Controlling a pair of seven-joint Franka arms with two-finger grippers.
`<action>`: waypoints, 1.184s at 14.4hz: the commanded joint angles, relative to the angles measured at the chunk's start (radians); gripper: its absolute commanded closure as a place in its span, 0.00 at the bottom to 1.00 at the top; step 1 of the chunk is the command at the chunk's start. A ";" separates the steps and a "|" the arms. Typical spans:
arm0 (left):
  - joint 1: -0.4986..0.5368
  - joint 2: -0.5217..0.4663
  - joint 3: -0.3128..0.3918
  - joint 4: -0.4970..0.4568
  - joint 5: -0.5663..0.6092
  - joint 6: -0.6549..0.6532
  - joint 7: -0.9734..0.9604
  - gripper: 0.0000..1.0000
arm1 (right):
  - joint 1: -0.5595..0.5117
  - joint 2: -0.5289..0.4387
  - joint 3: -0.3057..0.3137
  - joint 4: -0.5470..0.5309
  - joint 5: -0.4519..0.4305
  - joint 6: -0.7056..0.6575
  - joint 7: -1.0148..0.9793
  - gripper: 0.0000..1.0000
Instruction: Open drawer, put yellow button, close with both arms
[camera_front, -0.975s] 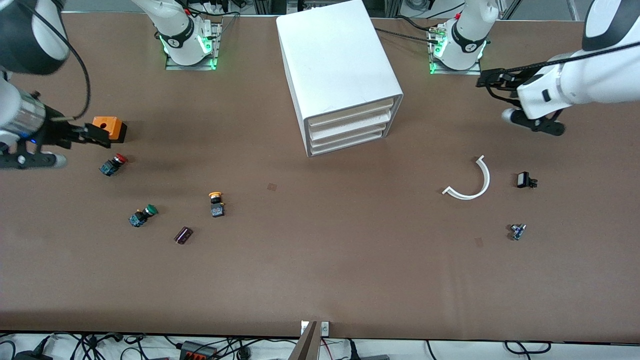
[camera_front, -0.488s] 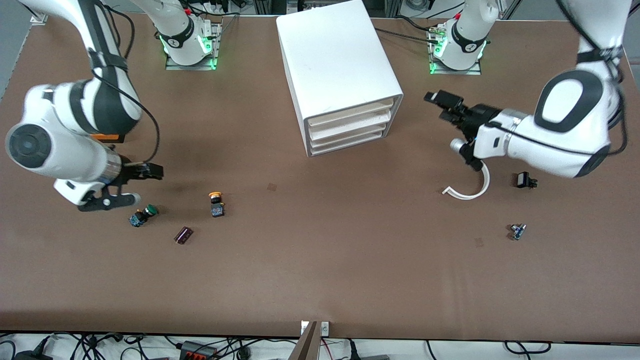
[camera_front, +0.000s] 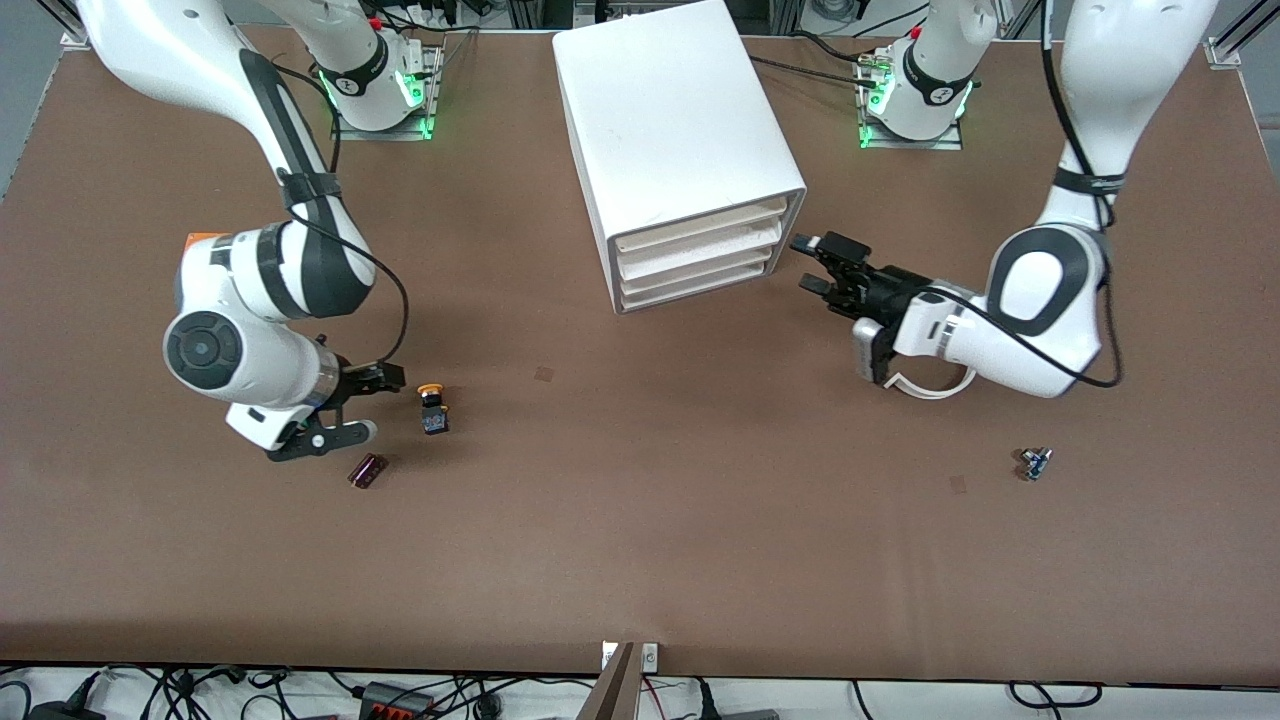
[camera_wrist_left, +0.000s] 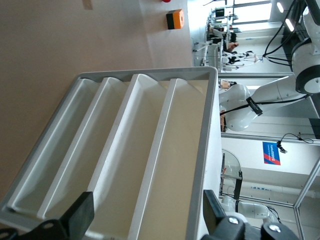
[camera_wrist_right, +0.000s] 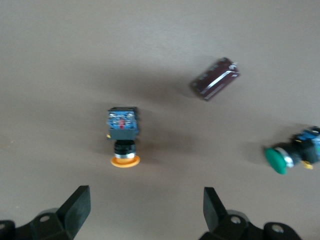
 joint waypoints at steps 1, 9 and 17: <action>-0.018 0.002 -0.006 -0.051 -0.034 0.025 0.080 0.10 | 0.014 0.047 -0.004 0.023 0.022 0.058 0.005 0.00; -0.042 -0.024 -0.059 -0.151 -0.036 0.108 0.129 0.28 | 0.030 0.130 -0.004 0.027 0.047 0.115 -0.009 0.00; -0.043 -0.038 -0.079 -0.163 -0.034 0.108 0.134 0.69 | 0.056 0.194 -0.004 0.026 0.044 0.173 -0.020 0.00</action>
